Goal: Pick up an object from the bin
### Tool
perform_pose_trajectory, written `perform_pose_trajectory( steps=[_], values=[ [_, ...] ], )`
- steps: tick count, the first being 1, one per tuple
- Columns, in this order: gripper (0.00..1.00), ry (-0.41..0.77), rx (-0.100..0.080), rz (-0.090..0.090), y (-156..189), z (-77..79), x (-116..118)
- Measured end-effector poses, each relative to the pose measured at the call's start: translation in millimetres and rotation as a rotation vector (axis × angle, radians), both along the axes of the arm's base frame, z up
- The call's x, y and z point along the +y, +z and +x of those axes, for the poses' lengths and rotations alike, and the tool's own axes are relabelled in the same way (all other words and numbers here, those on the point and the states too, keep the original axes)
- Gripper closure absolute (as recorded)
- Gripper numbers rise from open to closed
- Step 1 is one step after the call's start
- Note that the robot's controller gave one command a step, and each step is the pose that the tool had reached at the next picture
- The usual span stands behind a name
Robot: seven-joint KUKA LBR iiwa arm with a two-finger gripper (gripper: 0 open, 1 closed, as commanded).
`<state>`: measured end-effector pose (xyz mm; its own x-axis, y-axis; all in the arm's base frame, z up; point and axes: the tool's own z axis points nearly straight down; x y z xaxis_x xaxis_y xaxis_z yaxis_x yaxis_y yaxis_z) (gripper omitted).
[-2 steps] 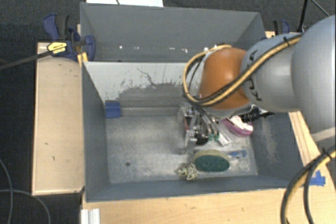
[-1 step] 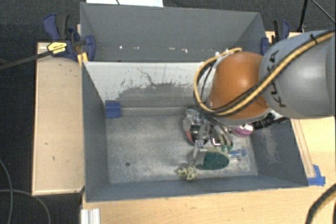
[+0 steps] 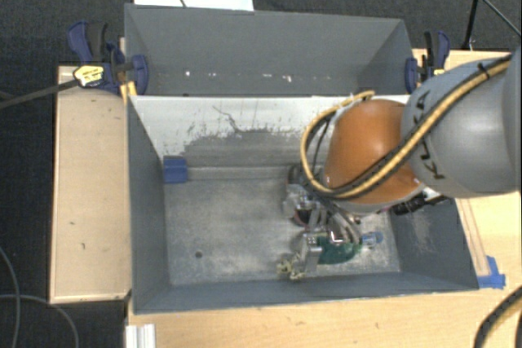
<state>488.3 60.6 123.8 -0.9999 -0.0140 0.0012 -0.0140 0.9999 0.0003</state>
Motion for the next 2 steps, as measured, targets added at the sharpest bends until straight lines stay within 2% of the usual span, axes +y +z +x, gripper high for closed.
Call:
perform_pose_trajectory(
  steps=[1, 2],
  values=[
    [0.00, 0.187, -0.008, 0.000, 30.2, 30.6, -6.8],
    [0.00, 0.364, 0.000, 0.001, 2.9, -4.1, -0.2]
  ],
)
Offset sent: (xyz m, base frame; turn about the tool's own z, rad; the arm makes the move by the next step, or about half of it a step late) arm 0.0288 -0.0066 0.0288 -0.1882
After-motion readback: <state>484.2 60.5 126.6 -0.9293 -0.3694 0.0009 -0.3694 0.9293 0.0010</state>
